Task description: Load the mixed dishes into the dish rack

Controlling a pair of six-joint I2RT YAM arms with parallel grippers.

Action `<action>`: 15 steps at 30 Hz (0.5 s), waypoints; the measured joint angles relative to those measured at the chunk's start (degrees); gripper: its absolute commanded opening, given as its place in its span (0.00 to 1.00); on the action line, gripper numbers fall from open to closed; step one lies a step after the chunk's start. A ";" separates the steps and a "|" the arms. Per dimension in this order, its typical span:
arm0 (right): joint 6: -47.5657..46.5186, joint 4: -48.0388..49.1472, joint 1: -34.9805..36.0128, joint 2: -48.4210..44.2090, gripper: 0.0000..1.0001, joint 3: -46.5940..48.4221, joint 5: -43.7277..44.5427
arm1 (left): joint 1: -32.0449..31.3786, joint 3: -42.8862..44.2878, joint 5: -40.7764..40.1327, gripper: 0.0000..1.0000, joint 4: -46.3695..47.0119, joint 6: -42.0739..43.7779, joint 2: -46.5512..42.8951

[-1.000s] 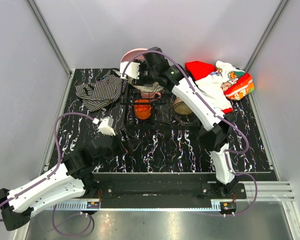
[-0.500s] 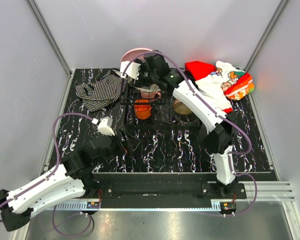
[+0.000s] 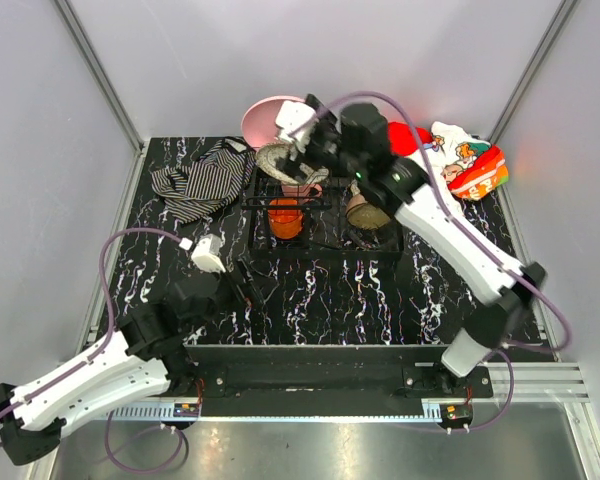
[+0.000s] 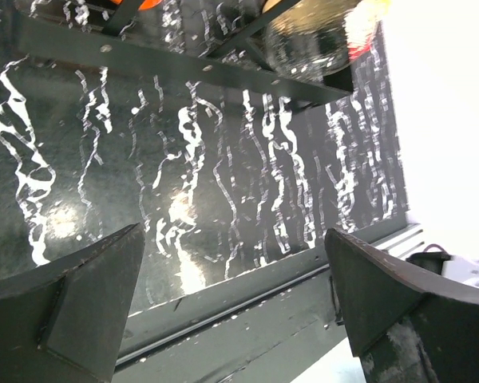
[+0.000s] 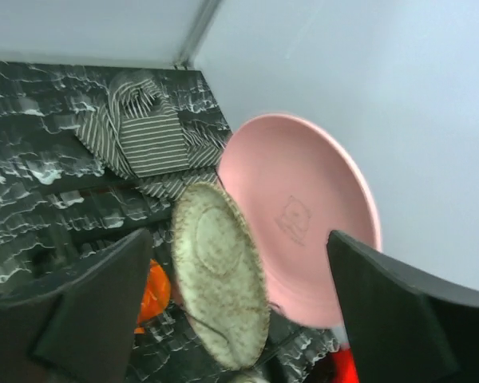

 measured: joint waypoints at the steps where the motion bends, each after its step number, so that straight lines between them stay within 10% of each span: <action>1: 2.84 3.28 0.02 -3.15 1.00 -5.07 -0.37 | 0.00 0.02 -0.02 0.99 -0.26 0.02 0.35; 15: 45.94 25.97 0.11 -59.04 1.00 -74.49 10.93 | 0.11 10.64 -7.04 0.99 -8.68 3.89 11.87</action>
